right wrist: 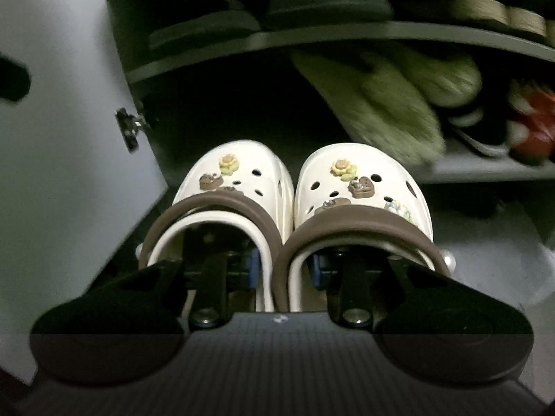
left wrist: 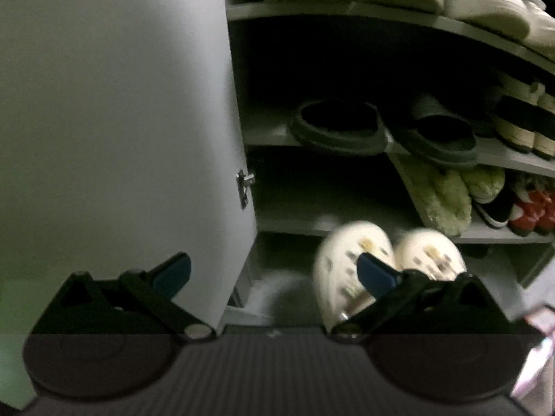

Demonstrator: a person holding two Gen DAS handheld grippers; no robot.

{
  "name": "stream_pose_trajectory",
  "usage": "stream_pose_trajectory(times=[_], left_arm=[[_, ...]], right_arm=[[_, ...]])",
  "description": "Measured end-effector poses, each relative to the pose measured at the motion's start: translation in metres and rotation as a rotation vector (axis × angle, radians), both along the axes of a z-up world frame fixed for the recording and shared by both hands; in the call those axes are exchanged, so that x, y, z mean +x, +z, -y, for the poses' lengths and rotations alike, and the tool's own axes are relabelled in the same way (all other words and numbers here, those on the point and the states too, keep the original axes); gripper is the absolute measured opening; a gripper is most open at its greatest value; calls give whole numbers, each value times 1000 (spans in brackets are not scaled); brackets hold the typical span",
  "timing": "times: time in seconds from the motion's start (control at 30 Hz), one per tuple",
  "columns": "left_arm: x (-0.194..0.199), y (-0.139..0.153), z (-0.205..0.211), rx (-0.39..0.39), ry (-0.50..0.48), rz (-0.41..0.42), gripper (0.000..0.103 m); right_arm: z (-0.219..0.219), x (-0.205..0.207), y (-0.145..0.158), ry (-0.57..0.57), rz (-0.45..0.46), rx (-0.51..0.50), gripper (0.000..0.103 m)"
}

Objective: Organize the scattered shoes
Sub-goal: 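Push the held cream clogs heel-first onto the lowest cabinet shelf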

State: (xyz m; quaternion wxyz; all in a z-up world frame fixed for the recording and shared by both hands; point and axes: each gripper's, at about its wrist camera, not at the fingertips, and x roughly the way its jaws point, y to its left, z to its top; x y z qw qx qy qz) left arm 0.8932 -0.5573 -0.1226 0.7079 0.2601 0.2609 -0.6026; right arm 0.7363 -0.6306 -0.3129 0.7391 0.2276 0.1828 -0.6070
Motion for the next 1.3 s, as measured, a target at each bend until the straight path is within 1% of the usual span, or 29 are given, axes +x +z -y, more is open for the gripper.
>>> stream_pose_trajectory(times=[0.03, 0.07, 0.2, 0.37, 0.43, 0.53, 0.57, 0.6, 0.67, 0.73, 0.8, 0.93, 1.13, 1.2, 1.27, 1.3], left_arm=[[3, -2, 5, 21, -9, -5, 103], [6, -6, 12, 60, 5, -13, 103], [16, -13, 31, 129, 25, -71, 103], [18, -14, 39, 155, 11, -48, 103], [19, -14, 40, 157, 15, -39, 103], [13, -19, 46, 189, 8, -20, 103], [11, -20, 47, 189, 4, -4, 103], [8, -19, 48, 173, 3, 27, 103], [9, -16, 49, 169, 1, 42, 103], [10, -15, 53, 177, -2, 28, 103], [17, -14, 57, 181, 20, 5, 103], [24, -12, 59, 176, 45, -3, 103], [21, -11, 60, 179, 46, -12, 103], [19, -9, 62, 181, 37, -14, 103], [18, -6, 62, 175, 40, -13, 103], [17, -5, 62, 172, 43, -18, 103]], right_arm=[[7, 4, 1, 10, -6, -9, 31], [12, 7, 1, 17, -10, -16, 31], [39, 27, 0, 53, -46, -64, 30], [57, 43, 1, 25, -56, -107, 30], [72, 50, 0, -7, -53, -119, 30], [89, 61, -2, -29, -69, -126, 30], [94, 64, -2, -33, -76, -131, 30], [97, 67, -3, -35, -84, -139, 30], [103, 72, -4, -38, -99, -154, 30], [110, 78, -5, -42, -115, -169, 30], [116, 84, -6, -45, -131, -184, 30], [128, 93, -7, -49, -149, -200, 30], [158, 100, -3, -37, -132, -182, 30], [165, 100, -2, -21, -127, -172, 32], [170, 99, -1, -3, -119, -163, 37], [172, 98, 0, 7, -115, -158, 37]])
